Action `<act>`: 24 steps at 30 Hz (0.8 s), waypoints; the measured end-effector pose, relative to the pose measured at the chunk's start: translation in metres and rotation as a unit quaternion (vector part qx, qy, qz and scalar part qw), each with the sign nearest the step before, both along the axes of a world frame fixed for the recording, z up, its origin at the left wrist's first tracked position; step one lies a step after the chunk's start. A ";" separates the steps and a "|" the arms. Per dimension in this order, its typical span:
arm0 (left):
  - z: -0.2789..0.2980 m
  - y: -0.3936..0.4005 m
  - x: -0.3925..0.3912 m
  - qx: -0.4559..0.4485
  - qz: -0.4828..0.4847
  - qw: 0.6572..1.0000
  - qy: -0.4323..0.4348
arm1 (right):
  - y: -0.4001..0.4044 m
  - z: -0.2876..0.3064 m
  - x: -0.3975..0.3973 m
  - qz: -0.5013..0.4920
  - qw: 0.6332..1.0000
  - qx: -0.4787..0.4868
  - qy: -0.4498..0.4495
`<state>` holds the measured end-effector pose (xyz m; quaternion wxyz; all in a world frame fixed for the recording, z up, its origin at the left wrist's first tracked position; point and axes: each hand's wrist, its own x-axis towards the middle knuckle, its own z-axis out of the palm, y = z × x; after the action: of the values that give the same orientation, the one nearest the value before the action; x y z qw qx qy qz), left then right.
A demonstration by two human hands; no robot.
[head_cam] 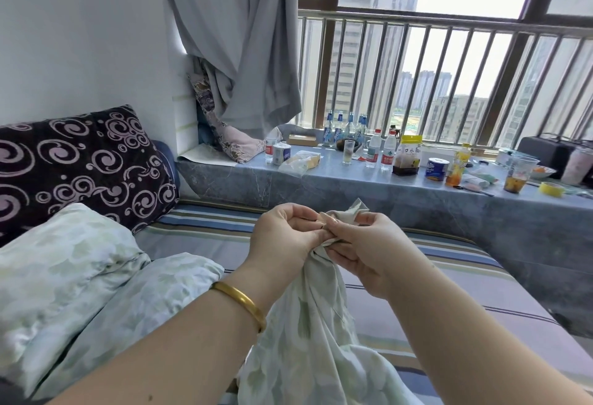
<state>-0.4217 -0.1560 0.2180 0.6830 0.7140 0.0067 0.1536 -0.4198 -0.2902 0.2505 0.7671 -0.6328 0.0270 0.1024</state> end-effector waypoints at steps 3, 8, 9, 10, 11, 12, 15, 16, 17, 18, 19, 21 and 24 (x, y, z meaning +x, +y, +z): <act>0.001 0.001 -0.002 0.042 0.005 0.999 -0.028 | -0.001 -0.005 0.002 -0.003 0.999 0.037 0.024; -0.003 0.003 -0.001 0.110 0.014 0.992 -0.053 | -0.002 -0.008 0.001 0.003 0.994 0.091 0.062; -0.003 0.003 -0.001 0.122 0.015 0.991 -0.053 | -0.003 -0.008 0.001 0.003 0.993 0.094 0.064; -0.003 0.004 0.000 0.125 0.014 0.991 -0.052 | -0.003 -0.007 0.001 0.004 0.993 0.095 0.065; -0.004 0.004 0.000 0.121 0.011 0.991 -0.049 | -0.003 -0.006 0.000 0.007 0.994 0.092 0.063; -0.005 0.004 0.000 0.109 0.006 0.993 -0.044 | -0.003 -0.006 -0.001 0.008 0.994 0.086 0.060; -0.008 0.005 0.000 0.068 -0.014 0.997 -0.016 | -0.003 -0.006 -0.001 -0.004 0.996 0.073 0.054; -0.009 0.004 -0.001 0.052 -0.024 0.998 -0.009 | -0.003 -0.007 -0.001 -0.008 0.996 0.074 0.054; -0.009 0.003 -0.001 0.035 -0.036 0.999 -0.003 | -0.003 -0.007 -0.001 -0.013 0.996 0.075 0.053; -0.009 0.002 -0.001 0.020 -0.045 0.999 0.004 | -0.003 -0.007 -0.001 -0.019 0.995 0.076 0.054; -0.008 0.002 0.000 0.012 -0.052 0.999 0.012 | -0.003 -0.007 -0.001 -0.027 0.995 0.076 0.053; -0.007 0.002 0.001 0.002 -0.073 0.997 0.023 | -0.003 -0.007 -0.002 -0.039 0.995 0.077 0.051; -0.005 0.006 0.004 -0.045 -0.130 0.990 0.032 | -0.007 -0.004 -0.003 -0.048 0.994 0.081 0.046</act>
<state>-0.4178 -0.1498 0.2126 0.7283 0.6817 -0.0571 0.0404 -0.4223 -0.2970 0.2462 0.8180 -0.5607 0.0844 0.0963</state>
